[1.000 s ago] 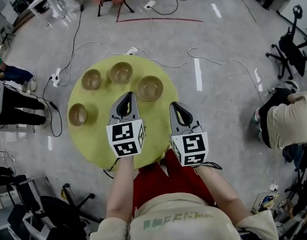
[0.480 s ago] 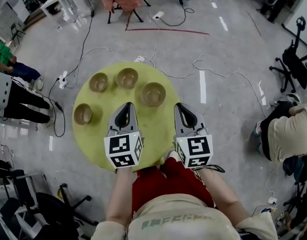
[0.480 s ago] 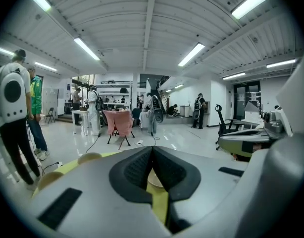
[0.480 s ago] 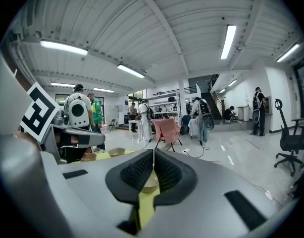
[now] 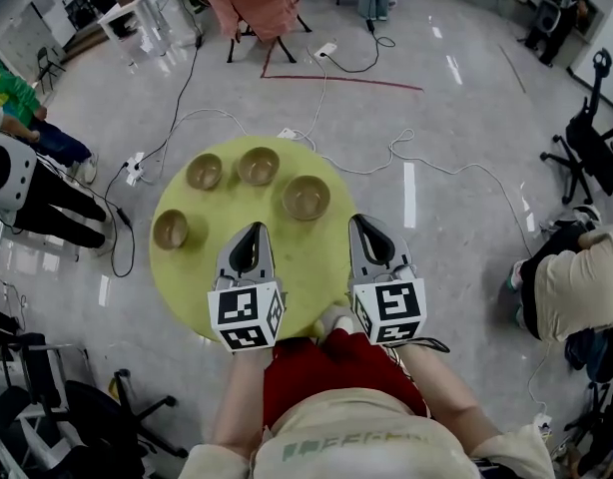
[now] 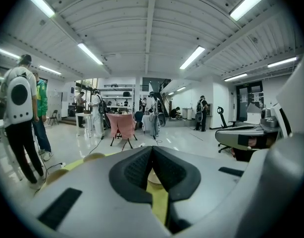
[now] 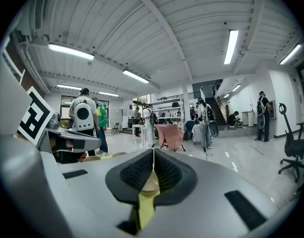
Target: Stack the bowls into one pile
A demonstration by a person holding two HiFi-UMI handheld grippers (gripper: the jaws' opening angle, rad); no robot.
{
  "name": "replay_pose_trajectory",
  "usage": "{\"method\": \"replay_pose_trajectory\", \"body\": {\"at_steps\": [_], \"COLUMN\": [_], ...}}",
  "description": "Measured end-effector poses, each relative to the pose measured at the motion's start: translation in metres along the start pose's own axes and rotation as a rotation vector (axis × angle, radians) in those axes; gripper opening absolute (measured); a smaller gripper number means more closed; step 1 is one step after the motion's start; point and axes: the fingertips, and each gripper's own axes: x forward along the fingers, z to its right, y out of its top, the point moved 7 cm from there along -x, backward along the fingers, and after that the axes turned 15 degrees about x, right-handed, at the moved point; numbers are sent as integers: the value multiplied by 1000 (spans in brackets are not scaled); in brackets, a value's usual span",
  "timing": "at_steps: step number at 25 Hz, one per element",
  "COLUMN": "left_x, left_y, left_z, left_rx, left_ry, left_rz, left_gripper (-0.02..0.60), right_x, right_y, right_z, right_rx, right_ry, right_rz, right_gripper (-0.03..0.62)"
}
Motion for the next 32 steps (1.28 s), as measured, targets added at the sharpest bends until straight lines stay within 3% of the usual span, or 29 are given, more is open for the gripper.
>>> {"method": "replay_pose_trajectory", "body": {"at_steps": [7,19,32], "left_x": [-22,-43,-62], "left_y": [5,2,-19], "left_z": [3,3,-9], "left_rx": [-5,-9,-81], "left_ry": [30,37,38], "left_rz": [13,13,47], "left_gripper": [23,23,23], "right_x": [-12,-23,-31], "right_y": [12,8,-7], "right_z": [-3,-2,-26], "right_rx": [-12,6,-17], "right_ry": [35,21,49], "right_rz": [28,41,29], "right_gripper": [37,37,35]}}
